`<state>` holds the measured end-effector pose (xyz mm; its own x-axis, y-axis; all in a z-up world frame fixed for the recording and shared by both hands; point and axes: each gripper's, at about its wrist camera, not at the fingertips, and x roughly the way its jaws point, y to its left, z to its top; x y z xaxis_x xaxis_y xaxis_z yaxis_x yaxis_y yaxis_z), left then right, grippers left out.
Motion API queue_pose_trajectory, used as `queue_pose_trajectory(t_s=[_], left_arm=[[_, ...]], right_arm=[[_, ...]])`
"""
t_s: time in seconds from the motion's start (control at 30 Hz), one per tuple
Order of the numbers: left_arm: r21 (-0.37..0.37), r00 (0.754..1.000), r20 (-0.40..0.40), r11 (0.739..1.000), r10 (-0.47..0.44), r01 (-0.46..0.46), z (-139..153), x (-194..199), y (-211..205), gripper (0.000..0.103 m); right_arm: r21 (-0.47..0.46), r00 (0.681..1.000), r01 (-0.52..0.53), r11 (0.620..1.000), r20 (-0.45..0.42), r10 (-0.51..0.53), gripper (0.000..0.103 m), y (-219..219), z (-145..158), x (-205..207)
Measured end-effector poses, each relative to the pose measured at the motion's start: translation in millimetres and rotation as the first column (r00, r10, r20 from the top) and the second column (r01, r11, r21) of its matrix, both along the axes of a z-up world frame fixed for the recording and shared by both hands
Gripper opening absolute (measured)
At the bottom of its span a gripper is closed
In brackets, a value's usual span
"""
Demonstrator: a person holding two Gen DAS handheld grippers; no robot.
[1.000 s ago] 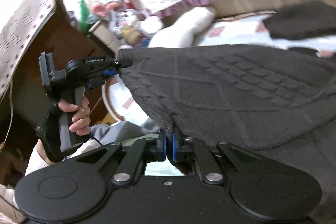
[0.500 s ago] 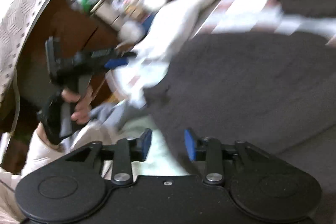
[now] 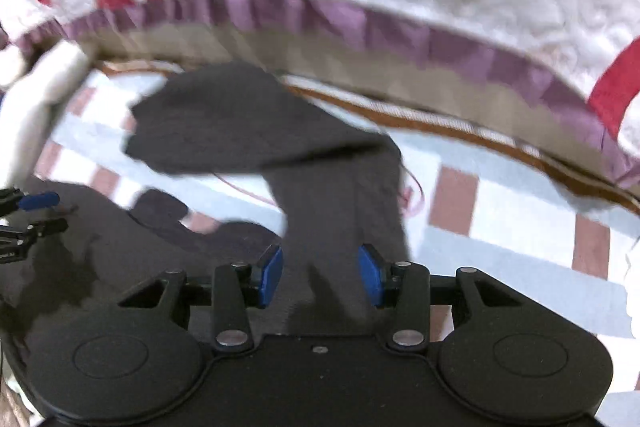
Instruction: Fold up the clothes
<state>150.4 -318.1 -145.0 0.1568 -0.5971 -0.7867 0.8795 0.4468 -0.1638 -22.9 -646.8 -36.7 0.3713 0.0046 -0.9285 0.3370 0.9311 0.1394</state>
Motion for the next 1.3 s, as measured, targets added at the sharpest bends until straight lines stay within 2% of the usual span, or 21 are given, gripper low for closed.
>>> queue_pose_trajectory(t_s=[0.07, 0.13, 0.27, 0.33, 0.47, 0.5, 0.57, 0.6, 0.67, 0.77, 0.87, 0.9, 0.93, 0.97, 1.0, 1.03, 1.07, 1.1, 1.17, 1.23, 1.3], left_arm=[[0.047, 0.999, -0.01, 0.998, -0.041, 0.041, -19.2, 0.9, -1.7, 0.056], [0.097, 0.996, 0.016, 0.991, -0.088, 0.086, -28.0, -3.4, -4.9, 0.057], [0.097, 0.989, 0.016, 0.985, -0.147, 0.145, -19.8, -14.9, -8.6, 0.07], [0.101, 0.99, 0.026, 0.985, -0.142, 0.138, -23.2, -17.8, -8.2, 0.071], [0.118, 0.993, 0.07, 0.989, -0.094, 0.085, -29.2, -18.8, -5.1, 0.076], [0.114, 0.994, 0.072, 0.991, -0.084, 0.075, -29.8, -17.9, -4.7, 0.08], [0.105, 0.993, 0.089, 0.992, -0.078, 0.069, -32.9, -19.4, -6.0, 0.086], [0.1, 0.992, 0.1, 0.993, -0.078, 0.068, -34.8, -20.8, -7.0, 0.088], [0.091, 0.988, 0.129, 0.994, -0.08, 0.068, -38.2, -24.2, -9.4, 0.092], [0.075, 0.979, 0.187, 0.995, -0.085, 0.072, -41.0, -29.6, -15.3, 0.094], [0.039, 0.988, 0.153, 0.999, -0.034, 0.028, -43.9, -19.3, -20.3, 0.099], [0.03, 0.988, 0.15, 0.999, -0.028, 0.024, -45.2, -17.5, -21.0, 0.1], [0.027, 0.987, 0.155, 0.999, -0.033, 0.029, -46.3, -17.5, -21.6, 0.101], [0.029, 0.986, 0.164, 0.999, -0.043, 0.039, -46.7, -18.5, -22.0, 0.101], [0.033, 0.984, 0.17, 0.998, -0.059, 0.054, -45.9, -20.5, -22.1, 0.098], [0.031, 0.983, 0.166, 0.997, -0.078, 0.074, -44.0, -21.6, -21.7, 0.086], [0.024, 0.982, 0.162, 0.995, -0.102, 0.099, -41.3, -22.8, -21.8, 0.067], [0.019, 0.98, 0.163, 0.994, -0.111, 0.11, -39.0, -23.4, -22.4, 0.042], [0.011, 0.982, 0.166, 0.995, -0.095, 0.095, -35.1, -22.4, -23.7, 0.01], [0.003, 0.983, 0.168, 0.997, -0.079, 0.079, -31.3, -21.3, -24.9, 0.008], [-0.042, 0.984, 0.177, 0.999, -0.024, 0.032, -24.9, -16.7, -20.3, 0.008]], right_arm=[[0.005, 0.998, -0.046, 0.999, -0.047, 0.047, 0.051, 1.2, -9.3, 3.4], [-0.006, 0.994, -0.07, 0.998, -0.079, 0.069, 0.058, 3.1, -18.9, 6.5], [-0.052, 0.991, -0.077, 0.996, -0.117, 0.071, 0.064, 7.4, -39.0, 12.7], [-0.06, 0.996, -0.015, 0.998, -0.091, 0.01, 0.073, 2.0, -49.3, 17.0], [-0.099, 0.986, 0.136, 0.986, -0.085, -0.144, 0.08, -9.9, -82.5, 21.2], [-0.099, 0.985, 0.161, 0.982, -0.052, -0.167, 0.076, -10.4, -81.8, 17.5], [-0.126, 0.974, 0.225, 0.966, 0.032, -0.223, 0.01, -9.7, -71.6, 5.7], [-0.15, 0.964, 0.263, 0.953, 0.082, -0.254, 0.002, -8.8, -63.0, -1.9], [-0.174, 0.934, 0.335, 0.926, 0.196, -0.3, 0.001, -8.1, -45.2, -20.2], [-0.214, 0.93, 0.35, 0.912, 0.197, -0.311, 0.001, -13.7, -39.3, -35.0], [-0.172, 0.953, 0.284, 0.943, 0.159, -0.258, 0.008, -13.2, -46.4, -36.8], [-0.15, 0.953, 0.278, 0.949, 0.164, -0.253, 0.016, -11.1, -48.2, -35.5], [-0.127, 0.954, 0.272, 0.954, 0.169, -0.249, 0.04, -9.0, -50.0, -34.3], [-0.105, 0.954, 0.265, 0.959, 0.175, -0.244, 0.053, -7.0, -52.0, -33.2], [-0.083, 0.954, 0.256, 0.963, 0.181, -0.238, 0.07, -5.2, -55.6, -32.7], [-0.07, 0.956, 0.257, 0.964, 0.167, -0.242, 0.071, -2.2, -58.6, -33.0], [-0.056, 0.956, 0.26, 0.964, 0.154, -0.249, 0.071, 0.6, -61.4, -33.7], [-0.031, 0.95, 0.285, 0.958, 0.143, -0.278, 0.071, 1.8, -63.3, -37.5], [0.041, 0.938, 0.317, 0.947, 0.134, -0.32, 0.071, 2.9, -67.2, -46.0], [0.086, 0.93, 0.337, 0.938, 0.126, -0.345, 0.071, 3.9, -74.2, -51.5], [0.096, 0.918, 0.37, 0.924, 0.112, -0.38, 0.072, 3.9, -80.2, -54.4]])
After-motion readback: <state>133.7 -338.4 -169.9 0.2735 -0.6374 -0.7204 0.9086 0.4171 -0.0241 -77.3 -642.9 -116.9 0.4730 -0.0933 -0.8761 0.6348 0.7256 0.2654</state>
